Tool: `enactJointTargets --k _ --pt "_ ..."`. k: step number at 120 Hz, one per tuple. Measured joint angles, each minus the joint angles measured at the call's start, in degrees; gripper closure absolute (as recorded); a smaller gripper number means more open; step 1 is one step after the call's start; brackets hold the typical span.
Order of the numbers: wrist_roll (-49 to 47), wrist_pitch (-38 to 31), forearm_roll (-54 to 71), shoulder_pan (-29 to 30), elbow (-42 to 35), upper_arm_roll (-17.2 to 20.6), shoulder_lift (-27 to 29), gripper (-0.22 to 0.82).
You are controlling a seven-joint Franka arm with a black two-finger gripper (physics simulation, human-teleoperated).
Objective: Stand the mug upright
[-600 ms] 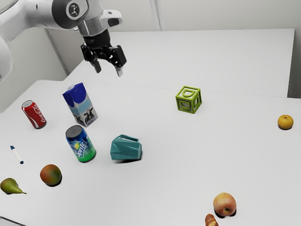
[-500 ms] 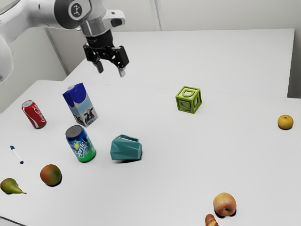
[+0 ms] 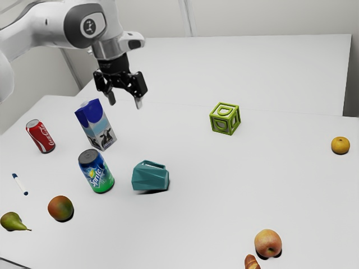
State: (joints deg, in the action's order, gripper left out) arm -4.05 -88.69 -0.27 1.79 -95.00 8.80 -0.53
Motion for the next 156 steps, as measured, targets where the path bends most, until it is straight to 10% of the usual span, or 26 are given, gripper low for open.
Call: enactJointTargets --k 71,156 --pt "11.88 -21.49 -16.94 9.61 -28.24 0.07 4.44 0.00" --pt "22.70 -32.94 -23.42 12.38 -33.33 -0.02 -0.37 0.00"
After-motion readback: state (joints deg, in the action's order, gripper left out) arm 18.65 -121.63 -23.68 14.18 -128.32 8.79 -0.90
